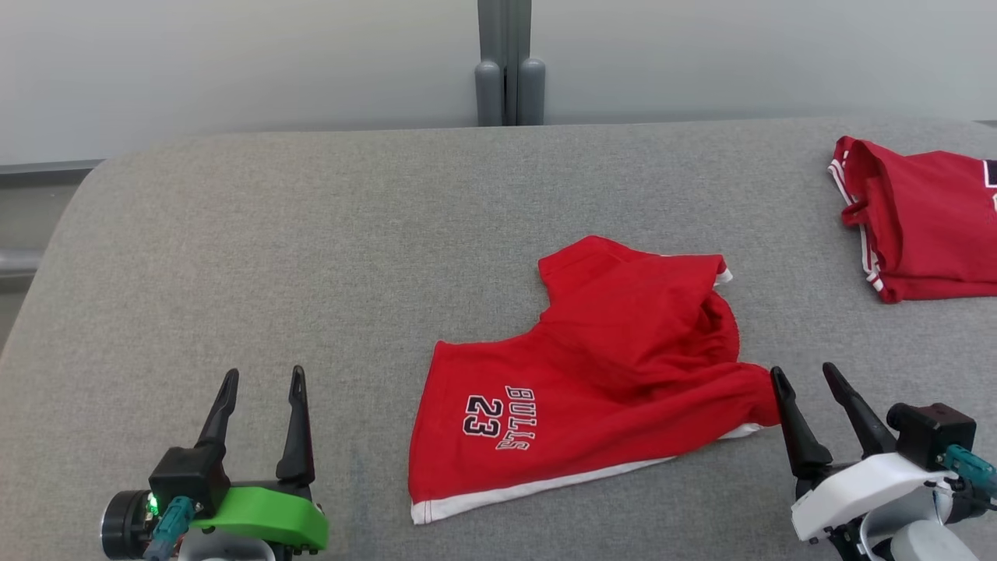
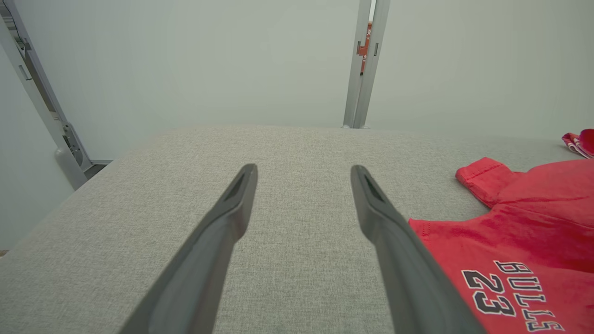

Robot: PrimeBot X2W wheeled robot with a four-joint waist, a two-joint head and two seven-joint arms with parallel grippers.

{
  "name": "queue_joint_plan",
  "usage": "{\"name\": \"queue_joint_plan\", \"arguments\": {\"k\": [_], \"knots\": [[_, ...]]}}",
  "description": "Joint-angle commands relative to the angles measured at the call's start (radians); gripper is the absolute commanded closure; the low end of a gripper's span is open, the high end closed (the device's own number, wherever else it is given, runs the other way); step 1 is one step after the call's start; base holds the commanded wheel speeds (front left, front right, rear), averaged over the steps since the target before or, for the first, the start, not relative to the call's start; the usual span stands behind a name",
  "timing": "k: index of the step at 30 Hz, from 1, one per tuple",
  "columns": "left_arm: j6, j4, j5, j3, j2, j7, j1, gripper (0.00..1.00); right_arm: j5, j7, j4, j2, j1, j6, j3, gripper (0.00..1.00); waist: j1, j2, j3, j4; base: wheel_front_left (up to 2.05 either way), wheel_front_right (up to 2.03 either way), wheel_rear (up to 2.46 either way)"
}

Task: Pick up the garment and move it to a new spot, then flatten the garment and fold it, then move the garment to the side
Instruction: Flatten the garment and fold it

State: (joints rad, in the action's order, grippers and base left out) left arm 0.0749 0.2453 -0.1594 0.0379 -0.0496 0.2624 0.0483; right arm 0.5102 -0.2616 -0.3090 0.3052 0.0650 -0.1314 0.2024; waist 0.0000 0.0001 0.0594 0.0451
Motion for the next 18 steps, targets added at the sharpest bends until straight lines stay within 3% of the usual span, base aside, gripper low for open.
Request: {"name": "queue_joint_plan", "arguments": {"k": [1,18], "knots": [[0.003,-0.002,0.014,-0.006,-0.002,0.003,-0.009,0.0,-0.018,-0.004,0.025,-0.009,-0.023,0.002,-0.014,0.0,0.0,-0.0001,-0.009,-0.009,0.0,0.0,0.0],[0.01,-0.024,0.028,-0.046,-0.002,0.003,-0.056,0.0,-0.212,-0.004,0.246,-0.105,-0.145,0.002,-0.138,0.0,0.0,-0.0001,-0.064,-0.024,0.0,0.0,0.0]]}}
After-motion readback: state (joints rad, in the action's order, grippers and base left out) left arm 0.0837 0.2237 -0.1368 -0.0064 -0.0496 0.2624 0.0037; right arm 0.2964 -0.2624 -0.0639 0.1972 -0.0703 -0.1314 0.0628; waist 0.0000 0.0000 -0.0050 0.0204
